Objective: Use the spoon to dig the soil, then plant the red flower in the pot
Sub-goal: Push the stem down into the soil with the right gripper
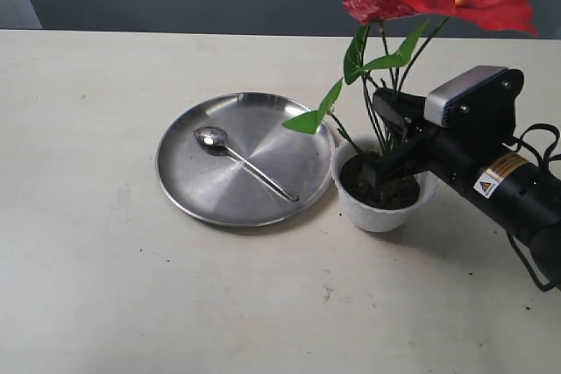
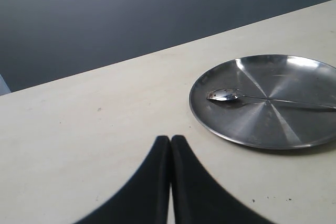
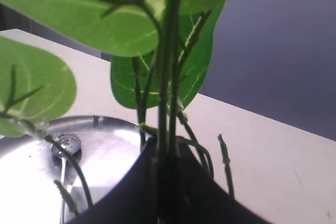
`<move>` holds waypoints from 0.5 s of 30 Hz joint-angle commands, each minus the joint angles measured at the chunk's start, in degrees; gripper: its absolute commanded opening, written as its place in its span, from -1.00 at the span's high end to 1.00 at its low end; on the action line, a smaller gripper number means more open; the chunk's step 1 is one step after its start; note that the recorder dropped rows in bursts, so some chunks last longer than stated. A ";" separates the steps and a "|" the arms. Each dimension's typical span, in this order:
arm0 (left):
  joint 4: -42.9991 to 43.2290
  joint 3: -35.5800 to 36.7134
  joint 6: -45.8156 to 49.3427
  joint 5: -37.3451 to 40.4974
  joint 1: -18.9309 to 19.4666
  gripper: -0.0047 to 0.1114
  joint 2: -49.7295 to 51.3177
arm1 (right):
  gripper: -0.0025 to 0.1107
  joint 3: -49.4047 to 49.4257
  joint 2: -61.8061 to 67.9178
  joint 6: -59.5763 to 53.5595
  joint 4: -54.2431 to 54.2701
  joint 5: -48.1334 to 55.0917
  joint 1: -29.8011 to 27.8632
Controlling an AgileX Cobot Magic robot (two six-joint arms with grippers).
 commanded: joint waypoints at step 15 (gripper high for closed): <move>-0.10 -0.25 -0.07 -0.69 -0.21 0.91 -0.05 | 0.97 1.56 1.36 14.30 -1.54 10.61 0.12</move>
